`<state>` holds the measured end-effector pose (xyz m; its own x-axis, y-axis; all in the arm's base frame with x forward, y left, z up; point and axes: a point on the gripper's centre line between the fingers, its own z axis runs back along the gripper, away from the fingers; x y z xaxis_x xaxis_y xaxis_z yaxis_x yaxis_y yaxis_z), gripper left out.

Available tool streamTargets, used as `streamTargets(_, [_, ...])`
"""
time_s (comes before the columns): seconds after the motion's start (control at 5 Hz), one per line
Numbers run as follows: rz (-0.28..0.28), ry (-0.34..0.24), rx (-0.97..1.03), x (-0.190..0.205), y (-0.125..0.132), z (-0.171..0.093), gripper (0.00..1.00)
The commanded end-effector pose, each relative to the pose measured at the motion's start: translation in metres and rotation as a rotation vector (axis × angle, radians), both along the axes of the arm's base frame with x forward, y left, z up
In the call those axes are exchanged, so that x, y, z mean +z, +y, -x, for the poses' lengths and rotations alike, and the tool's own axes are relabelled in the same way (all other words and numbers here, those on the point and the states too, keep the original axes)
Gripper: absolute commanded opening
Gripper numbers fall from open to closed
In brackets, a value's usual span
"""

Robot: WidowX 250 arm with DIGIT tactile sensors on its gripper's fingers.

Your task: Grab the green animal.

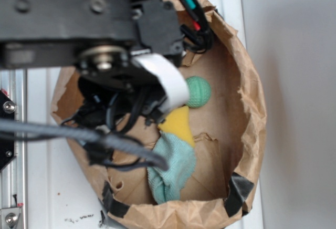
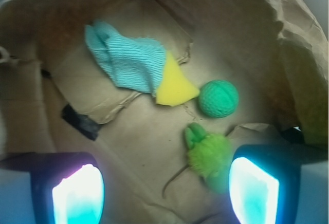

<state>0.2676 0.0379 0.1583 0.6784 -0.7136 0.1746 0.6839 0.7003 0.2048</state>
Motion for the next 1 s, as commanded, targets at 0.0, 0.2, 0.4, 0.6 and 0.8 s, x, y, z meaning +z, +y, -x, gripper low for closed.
streamTargets(0.0, [0.029, -0.044, -0.039, -0.023, 0.017, -0.002, 1.0])
streamTargets(0.2, [-0.01, -0.036, -0.048, -0.039, 0.024, -0.003, 1.0])
streamTargets(0.4, [-0.014, -0.016, -0.047, -0.051, 0.028, -0.012, 1.0])
streamTargets(0.6, [-0.032, -0.01, -0.046, -0.068, 0.034, -0.024, 1.0])
streamTargets(0.8, [-0.052, -0.008, -0.047, -0.078, 0.037, -0.031, 1.0])
